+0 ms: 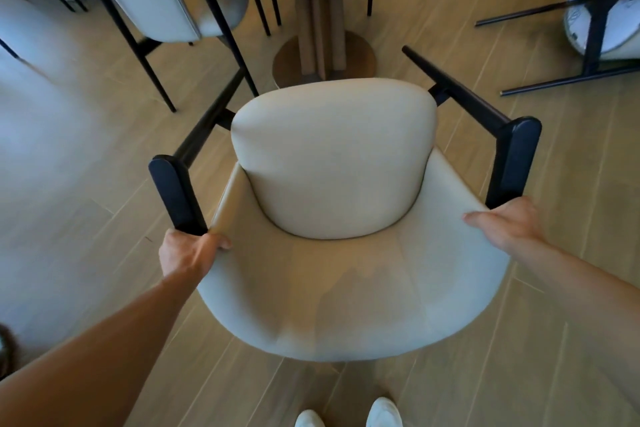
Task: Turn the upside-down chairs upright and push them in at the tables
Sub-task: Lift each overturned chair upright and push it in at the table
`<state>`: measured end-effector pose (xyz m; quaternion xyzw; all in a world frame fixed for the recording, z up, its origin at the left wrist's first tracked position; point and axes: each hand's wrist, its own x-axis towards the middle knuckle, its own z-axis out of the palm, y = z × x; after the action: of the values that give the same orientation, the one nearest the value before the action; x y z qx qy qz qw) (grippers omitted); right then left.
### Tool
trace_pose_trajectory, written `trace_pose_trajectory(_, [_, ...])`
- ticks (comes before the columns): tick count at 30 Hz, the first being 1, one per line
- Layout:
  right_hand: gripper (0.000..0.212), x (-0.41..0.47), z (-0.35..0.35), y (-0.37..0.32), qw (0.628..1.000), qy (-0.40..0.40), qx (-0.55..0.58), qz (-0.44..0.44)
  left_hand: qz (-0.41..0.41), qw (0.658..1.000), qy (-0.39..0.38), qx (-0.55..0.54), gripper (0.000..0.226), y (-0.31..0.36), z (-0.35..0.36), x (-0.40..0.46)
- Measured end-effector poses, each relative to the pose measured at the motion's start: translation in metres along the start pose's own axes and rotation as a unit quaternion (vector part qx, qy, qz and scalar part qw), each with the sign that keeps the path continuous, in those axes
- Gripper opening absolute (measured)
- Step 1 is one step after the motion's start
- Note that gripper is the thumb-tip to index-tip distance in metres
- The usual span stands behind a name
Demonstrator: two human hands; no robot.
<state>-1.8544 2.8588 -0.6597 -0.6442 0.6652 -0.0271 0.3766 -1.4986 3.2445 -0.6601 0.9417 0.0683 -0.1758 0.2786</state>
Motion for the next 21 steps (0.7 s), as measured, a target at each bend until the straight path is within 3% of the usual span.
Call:
trace_pose_trajectory(4, [0.036,0.014,-0.012,-0.031,0.999,0.004,-0.026,-0.021,0.015,1.0,0.003,0.021,0.049,0.033,-0.008,0.016])
trace_pose_trajectory(21, [0.039,0.075,-0.054,-0.175,0.993,-0.037,-0.111,-0.031,0.031,0.995,-0.066,0.074,0.069,0.169,-0.04,0.091])
